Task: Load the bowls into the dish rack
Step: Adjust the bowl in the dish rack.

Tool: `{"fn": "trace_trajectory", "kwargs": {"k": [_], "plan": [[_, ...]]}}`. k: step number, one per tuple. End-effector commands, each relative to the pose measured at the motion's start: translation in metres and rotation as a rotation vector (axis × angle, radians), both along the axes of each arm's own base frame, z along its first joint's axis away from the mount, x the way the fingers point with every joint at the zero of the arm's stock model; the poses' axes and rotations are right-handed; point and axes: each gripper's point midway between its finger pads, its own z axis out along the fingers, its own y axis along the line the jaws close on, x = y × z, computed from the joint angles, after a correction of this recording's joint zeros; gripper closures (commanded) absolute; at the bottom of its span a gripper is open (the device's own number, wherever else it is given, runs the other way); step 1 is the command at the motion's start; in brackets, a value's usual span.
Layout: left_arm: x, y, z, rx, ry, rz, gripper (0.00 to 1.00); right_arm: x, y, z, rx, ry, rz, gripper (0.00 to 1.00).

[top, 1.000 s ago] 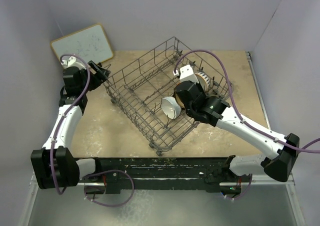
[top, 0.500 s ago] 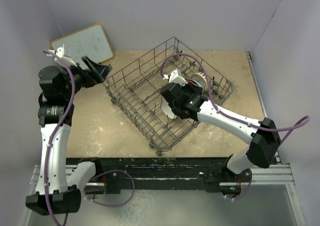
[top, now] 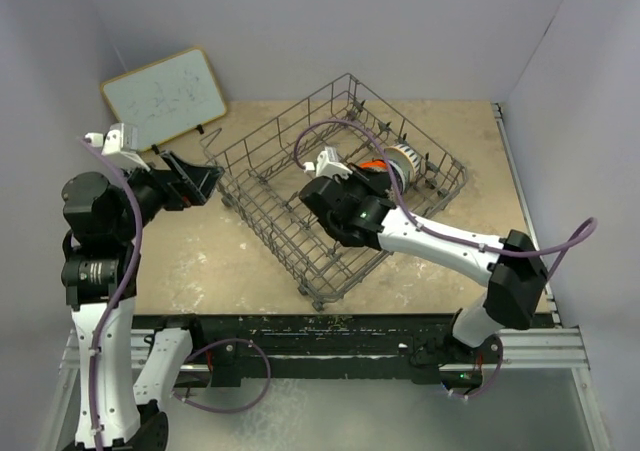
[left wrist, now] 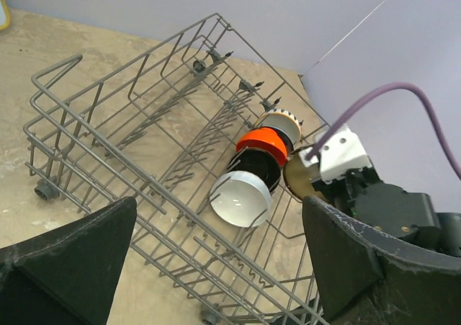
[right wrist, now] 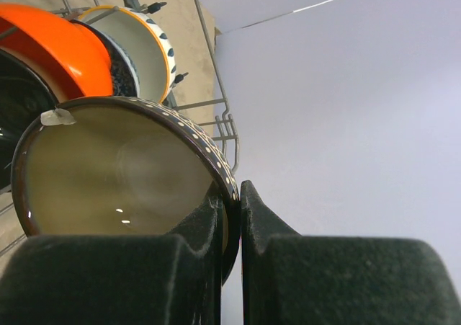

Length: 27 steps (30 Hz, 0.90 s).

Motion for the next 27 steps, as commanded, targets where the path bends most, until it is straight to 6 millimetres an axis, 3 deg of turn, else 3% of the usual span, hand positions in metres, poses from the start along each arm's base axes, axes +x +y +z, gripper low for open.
{"fn": "trace_trajectory", "kwargs": {"k": [1, 7, 16, 27], "plan": [[-0.018, -0.004, 0.006, 0.019, -0.040, -0.019, 0.01, -0.003, -0.002, 0.026, -0.062, -0.072, -0.071, 1.00], [-0.040, -0.005, 0.018, 0.031, -0.085, -0.021, 0.01, -0.002, 0.000, 0.024, -0.130, -0.064, -0.095, 1.00], [-0.060, -0.009, 0.019, 0.043, -0.108, -0.036, 0.01, 0.004, 0.010, 0.016, -0.220, -0.032, -0.105, 1.00], [-0.070, -0.015, 0.018, 0.029, -0.102, -0.074, 0.01, 0.010, 0.018, -0.001, -0.266, -0.029, -0.117, 1.00]]}}
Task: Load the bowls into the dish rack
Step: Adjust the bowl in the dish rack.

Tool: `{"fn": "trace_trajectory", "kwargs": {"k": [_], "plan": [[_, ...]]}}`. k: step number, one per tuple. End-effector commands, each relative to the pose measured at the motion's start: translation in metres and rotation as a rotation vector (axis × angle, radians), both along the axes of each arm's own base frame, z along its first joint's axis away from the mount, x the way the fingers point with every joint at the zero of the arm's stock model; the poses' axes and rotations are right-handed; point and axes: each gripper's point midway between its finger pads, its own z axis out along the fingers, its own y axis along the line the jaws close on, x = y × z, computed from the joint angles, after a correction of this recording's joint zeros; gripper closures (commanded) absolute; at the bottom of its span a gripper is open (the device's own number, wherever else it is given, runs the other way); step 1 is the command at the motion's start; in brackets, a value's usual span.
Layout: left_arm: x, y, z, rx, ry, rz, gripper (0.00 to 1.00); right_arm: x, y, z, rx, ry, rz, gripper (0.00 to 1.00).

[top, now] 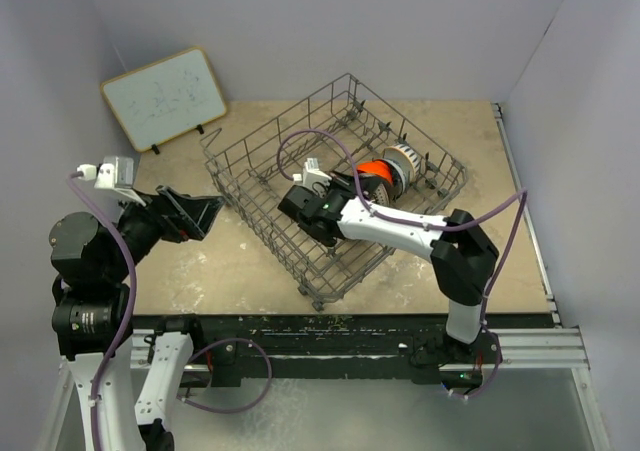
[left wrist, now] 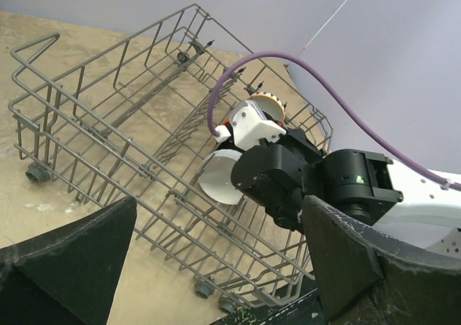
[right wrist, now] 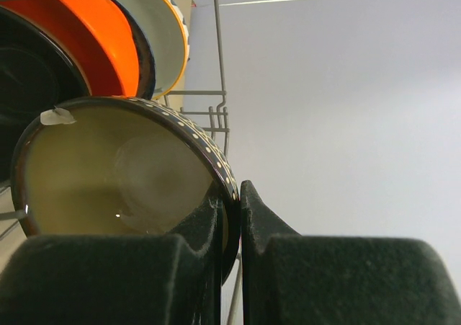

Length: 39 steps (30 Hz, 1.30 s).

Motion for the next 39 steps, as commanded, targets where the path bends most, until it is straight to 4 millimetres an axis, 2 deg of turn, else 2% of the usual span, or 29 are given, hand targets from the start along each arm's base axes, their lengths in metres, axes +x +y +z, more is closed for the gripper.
{"fn": "trace_trajectory", "kwargs": {"k": [1, 3, 4, 6, 10, 12, 15, 21, 25, 28, 39], "plan": [[-0.009, -0.006, 0.013, 0.011, -0.048, -0.037, 0.01, -0.001, -0.004, 0.031, -0.006, -0.131, -0.048, 1.00], [-0.009, -0.005, 0.013, 0.015, -0.047, -0.035, 0.01, 0.001, -0.002, 0.028, -0.002, -0.140, -0.049, 0.99], [-0.010, -0.005, 0.014, 0.017, -0.049, -0.035, 0.01, 0.001, -0.002, 0.027, -0.010, -0.145, -0.049, 0.95], [-0.010, -0.006, 0.015, 0.018, -0.051, -0.037, 0.01, 0.002, 0.000, 0.025, -0.025, -0.167, -0.050, 0.81], [-0.011, -0.006, 0.017, 0.022, -0.056, -0.043, 0.01, 0.005, 0.004, 0.021, -0.023, -0.190, -0.045, 0.44], [-0.010, -0.006, 0.018, 0.025, -0.053, -0.041, 0.01, 0.006, 0.004, 0.022, 0.016, -0.201, -0.045, 0.34], [-0.011, -0.006, 0.019, 0.027, -0.057, -0.040, 0.01, 0.005, 0.003, 0.029, 0.077, -0.211, -0.048, 0.24], [-0.009, -0.005, 0.018, 0.023, -0.056, -0.037, 0.01, 0.001, 0.000, 0.033, 0.198, -0.169, -0.056, 0.18], [-0.011, -0.005, 0.019, 0.020, -0.063, -0.036, 0.01, 0.007, 0.019, 0.012, 0.323, -0.007, 0.043, 0.15], [-0.013, -0.005, 0.020, 0.023, -0.065, -0.031, 0.01, 0.008, 0.033, 0.007, 0.444, 0.050, 0.134, 0.14], [-0.015, -0.002, 0.020, 0.027, -0.066, -0.012, 0.01, 0.028, 0.058, -0.025, 0.492, 0.146, 0.194, 0.15]]}}
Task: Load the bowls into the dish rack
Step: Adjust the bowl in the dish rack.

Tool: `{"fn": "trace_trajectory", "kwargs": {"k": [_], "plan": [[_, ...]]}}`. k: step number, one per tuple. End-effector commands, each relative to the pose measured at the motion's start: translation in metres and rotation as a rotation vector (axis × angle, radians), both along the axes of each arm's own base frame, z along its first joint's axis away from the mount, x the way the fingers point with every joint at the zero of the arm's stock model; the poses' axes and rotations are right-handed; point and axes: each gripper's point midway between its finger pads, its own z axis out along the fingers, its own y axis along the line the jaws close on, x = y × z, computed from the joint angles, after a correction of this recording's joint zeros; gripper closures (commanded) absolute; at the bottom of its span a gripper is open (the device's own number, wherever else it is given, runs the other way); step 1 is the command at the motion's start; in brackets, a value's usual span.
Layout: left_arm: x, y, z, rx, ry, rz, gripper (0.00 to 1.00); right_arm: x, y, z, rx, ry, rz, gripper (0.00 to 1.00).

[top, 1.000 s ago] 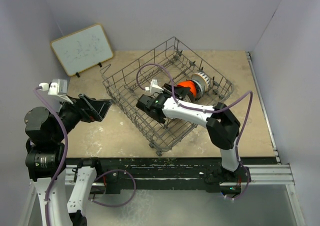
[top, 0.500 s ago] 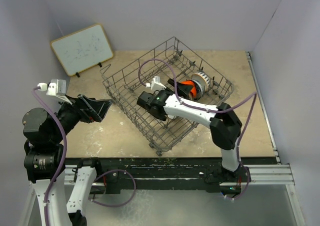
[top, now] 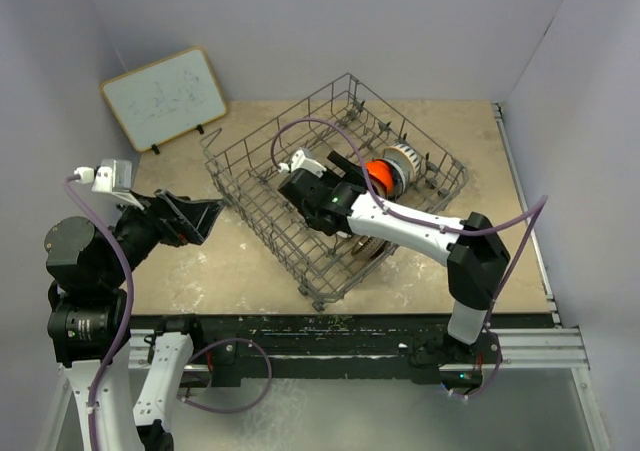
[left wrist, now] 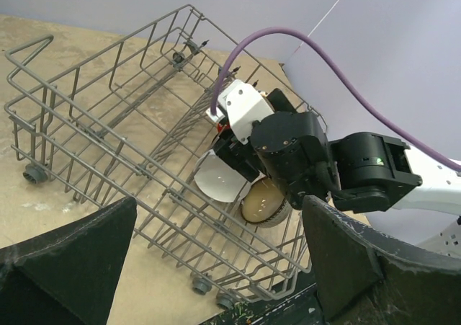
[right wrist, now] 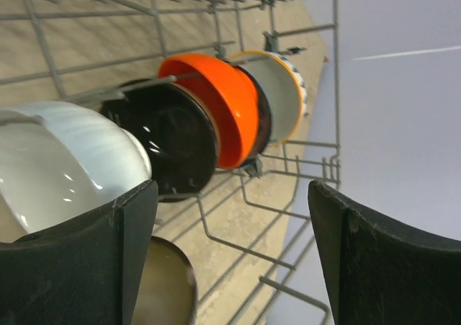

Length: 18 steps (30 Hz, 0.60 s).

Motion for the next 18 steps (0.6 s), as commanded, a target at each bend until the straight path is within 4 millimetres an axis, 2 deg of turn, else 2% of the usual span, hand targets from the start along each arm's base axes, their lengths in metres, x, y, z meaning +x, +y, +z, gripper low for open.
{"fn": "trace_trajectory", "kwargs": {"k": [1, 4, 9, 14, 18], "plan": [[-0.005, 0.002, 0.014, 0.026, -0.059, 0.008, 0.01, 0.017, 0.015, -0.001, 0.096, 0.003, 0.042, 0.15], [-0.005, 0.002, 0.012, 0.027, -0.056, 0.013, 0.01, 0.019, 0.017, 0.008, 0.154, -0.009, 0.048, 0.15], [-0.003, 0.001, 0.013, 0.025, -0.057, 0.007, 0.01, 0.009, 0.020, 0.044, 0.316, 0.002, 0.065, 0.14], [-0.003, 0.001, 0.015, 0.028, -0.064, 0.000, 0.01, -0.014, 0.025, 0.070, 0.523, 0.073, 0.133, 0.11], [-0.001, -0.004, 0.012, 0.024, -0.057, -0.033, 0.01, -0.027, 0.012, 0.078, 0.713, 0.158, 0.124, 0.10]]}}
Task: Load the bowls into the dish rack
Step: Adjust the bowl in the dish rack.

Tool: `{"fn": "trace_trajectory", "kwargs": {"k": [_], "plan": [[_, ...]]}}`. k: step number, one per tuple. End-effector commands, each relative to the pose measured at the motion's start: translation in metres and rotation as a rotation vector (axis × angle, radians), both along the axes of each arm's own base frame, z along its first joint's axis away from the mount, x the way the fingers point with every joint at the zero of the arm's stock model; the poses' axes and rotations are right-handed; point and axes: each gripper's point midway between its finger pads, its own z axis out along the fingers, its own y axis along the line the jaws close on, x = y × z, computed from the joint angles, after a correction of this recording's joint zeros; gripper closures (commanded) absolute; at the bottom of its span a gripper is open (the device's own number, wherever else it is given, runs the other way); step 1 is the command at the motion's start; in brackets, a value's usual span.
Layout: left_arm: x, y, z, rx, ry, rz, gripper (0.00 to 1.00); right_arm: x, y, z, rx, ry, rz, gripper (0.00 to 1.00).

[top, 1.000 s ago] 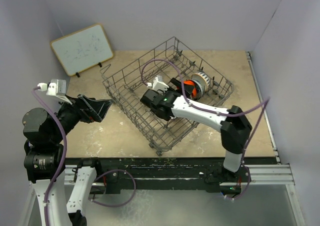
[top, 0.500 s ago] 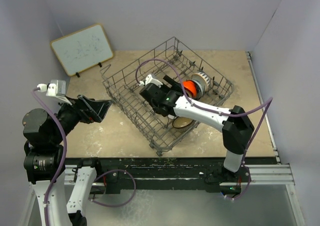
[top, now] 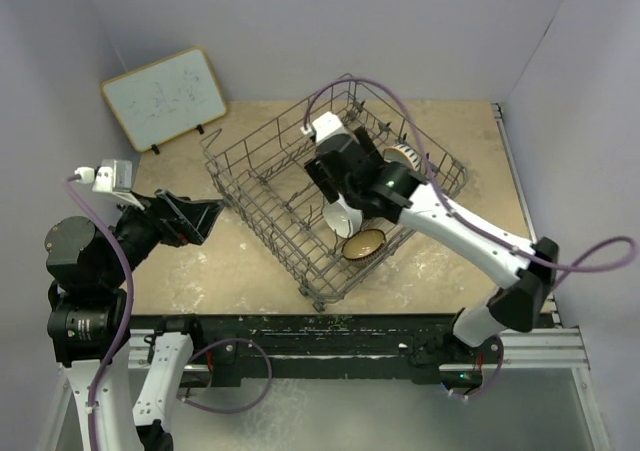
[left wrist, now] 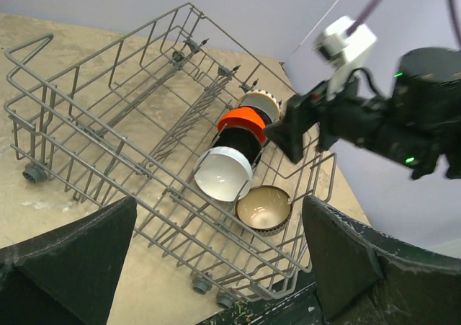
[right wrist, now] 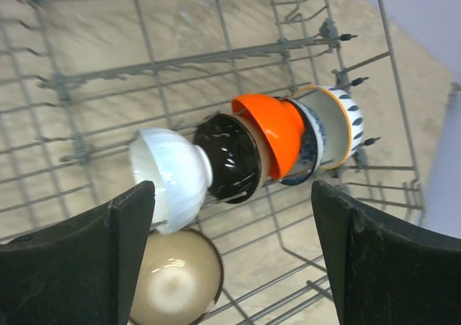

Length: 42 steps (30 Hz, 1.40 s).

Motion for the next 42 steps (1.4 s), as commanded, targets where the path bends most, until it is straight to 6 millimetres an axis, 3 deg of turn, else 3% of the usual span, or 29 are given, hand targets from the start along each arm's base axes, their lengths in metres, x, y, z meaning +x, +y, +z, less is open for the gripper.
{"fn": "trace_trajectory", "kwargs": {"k": [1, 8, 12, 16, 19, 29, 38, 42], "plan": [[-0.001, -0.006, 0.013, 0.020, -0.058, -0.048, 0.01, -0.021, -0.011, 0.024, 0.297, 0.123, -0.002, 0.12], [0.003, -0.008, 0.003, 0.014, -0.026, -0.062, 0.01, -0.056, -0.038, -0.015, 0.370, 0.407, -0.088, 0.23], [0.000, -0.007, 0.002, 0.027, -0.020, -0.061, 0.01, -0.077, -0.043, -0.038, 0.374, 0.558, -0.129, 0.27], [-0.003, -0.010, -0.001, 0.030, -0.012, -0.077, 0.01, -0.097, -0.061, -0.057, 0.331, 0.633, -0.230, 0.28], [-0.005, -0.012, -0.003, 0.026, -0.020, -0.093, 0.01, -0.105, -0.062, -0.066, 0.348, 0.664, -0.258, 0.30], [-0.021, -0.017, -0.008, 0.042, -0.035, -0.124, 0.01, -0.095, -0.068, -0.115, 0.280, 0.745, -0.377, 0.37], [-0.032, -0.018, -0.008, 0.066, -0.064, -0.140, 0.01, -0.092, -0.096, -0.153, 0.156, 0.782, -0.492, 0.37], [-0.036, -0.014, -0.008, 0.082, -0.076, -0.117, 0.01, -0.090, -0.097, -0.162, 0.146, 0.810, -0.495, 0.49]]}}
